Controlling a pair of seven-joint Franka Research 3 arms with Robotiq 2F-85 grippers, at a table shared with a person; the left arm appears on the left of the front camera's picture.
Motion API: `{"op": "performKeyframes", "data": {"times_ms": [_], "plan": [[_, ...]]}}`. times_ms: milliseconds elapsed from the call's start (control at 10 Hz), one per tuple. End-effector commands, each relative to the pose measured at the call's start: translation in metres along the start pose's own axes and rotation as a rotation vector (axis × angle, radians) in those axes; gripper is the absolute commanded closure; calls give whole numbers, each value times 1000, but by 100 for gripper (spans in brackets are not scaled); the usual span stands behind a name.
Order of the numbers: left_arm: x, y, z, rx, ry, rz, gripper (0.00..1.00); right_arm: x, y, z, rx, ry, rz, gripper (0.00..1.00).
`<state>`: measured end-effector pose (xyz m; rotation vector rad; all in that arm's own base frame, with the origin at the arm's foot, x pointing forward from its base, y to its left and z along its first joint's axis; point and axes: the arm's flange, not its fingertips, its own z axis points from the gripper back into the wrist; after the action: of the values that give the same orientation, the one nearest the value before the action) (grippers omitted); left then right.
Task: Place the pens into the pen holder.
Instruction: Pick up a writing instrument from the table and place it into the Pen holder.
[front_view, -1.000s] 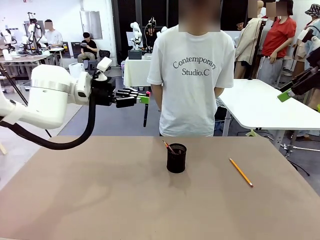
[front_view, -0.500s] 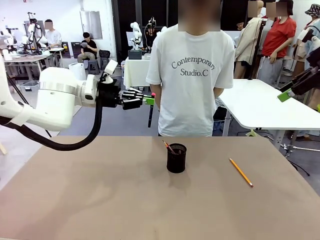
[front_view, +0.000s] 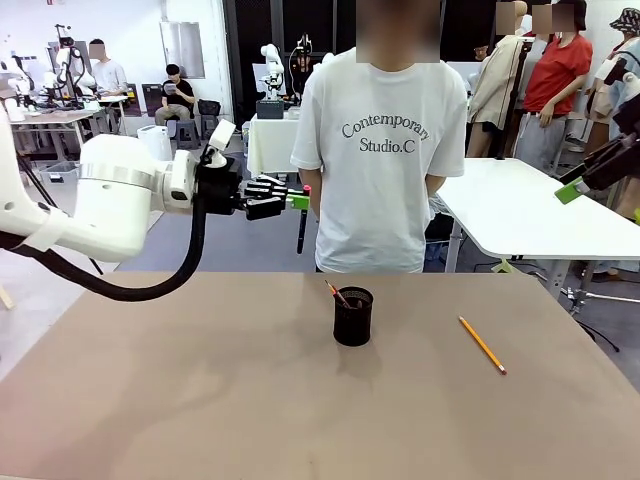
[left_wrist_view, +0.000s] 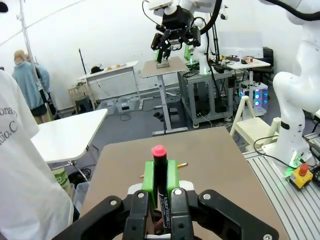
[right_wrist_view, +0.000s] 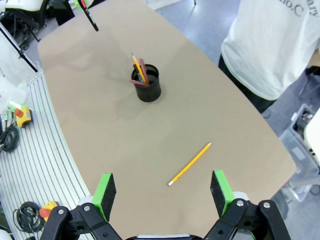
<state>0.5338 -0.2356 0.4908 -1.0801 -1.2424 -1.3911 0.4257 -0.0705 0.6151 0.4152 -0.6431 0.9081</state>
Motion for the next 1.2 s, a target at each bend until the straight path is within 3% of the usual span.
{"op": "performKeyframes", "data": {"times_ms": [0,400,700,1100], "plan": [[-11,9,-17,-3,-79,-88,100,2,1,1,0,-11,-1,0],[-33,28,-70,-44,-157,-171,100,2,1,1,0,-11,-1,0],[-56,47,-115,-127,-129,-144,100,2,1,1,0,-11,-1,0],[-91,63,-124,-124,-97,-93,100,2,1,1,0,-11,-1,0]]}}
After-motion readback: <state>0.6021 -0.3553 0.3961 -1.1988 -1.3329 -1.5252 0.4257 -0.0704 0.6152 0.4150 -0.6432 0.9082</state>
